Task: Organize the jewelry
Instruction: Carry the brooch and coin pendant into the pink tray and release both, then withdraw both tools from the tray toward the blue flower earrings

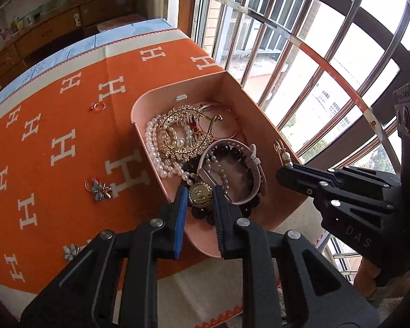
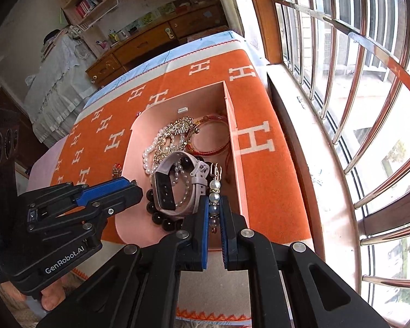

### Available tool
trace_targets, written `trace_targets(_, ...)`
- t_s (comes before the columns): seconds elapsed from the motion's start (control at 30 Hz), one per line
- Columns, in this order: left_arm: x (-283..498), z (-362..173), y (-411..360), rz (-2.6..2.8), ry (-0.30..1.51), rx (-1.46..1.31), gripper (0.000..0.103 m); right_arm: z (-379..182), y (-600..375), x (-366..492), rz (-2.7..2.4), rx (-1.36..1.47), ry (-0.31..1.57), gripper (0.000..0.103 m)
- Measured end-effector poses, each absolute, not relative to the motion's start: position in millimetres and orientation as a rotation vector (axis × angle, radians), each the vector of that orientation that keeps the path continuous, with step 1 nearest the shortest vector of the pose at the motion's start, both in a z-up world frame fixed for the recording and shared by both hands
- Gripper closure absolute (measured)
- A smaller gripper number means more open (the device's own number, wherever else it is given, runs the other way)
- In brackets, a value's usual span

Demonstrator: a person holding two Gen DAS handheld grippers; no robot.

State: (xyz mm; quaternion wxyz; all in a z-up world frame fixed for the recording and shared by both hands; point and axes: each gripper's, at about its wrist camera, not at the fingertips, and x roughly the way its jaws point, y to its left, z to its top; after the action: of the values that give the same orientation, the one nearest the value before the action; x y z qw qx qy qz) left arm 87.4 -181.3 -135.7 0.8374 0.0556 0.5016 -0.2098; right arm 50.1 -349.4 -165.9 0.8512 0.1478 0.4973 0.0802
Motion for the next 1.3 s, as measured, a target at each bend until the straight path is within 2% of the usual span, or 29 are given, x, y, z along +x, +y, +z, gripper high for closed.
trace_targets(0.37,83,-132,-184,-0.432,1.054,0.126,0.084,-165,-341,64,0.184,0.309,1.040,0.091)
trace_targets(0.53,77,-129,-187,-0.442,1.040,0.143,0.076,-158,-343,58,0.175,0.311,1.003,0.080)
trace_targets(0.77,71,-123,-183,-0.421,1.016,0.144,0.075,-151,-338,51,0.182,0.301,0.982,0.079)
trace_targets(0.9,69,-121,-177,-0.415,1.008,0.132,0.070,-148,-332,48,0.181,0.285,0.974,0.079)
trace_targets(1.3,61,-113,-161,-0.406,0.975,0.108,0.070,-140,-319,44,0.194,0.266,0.957,0.079)
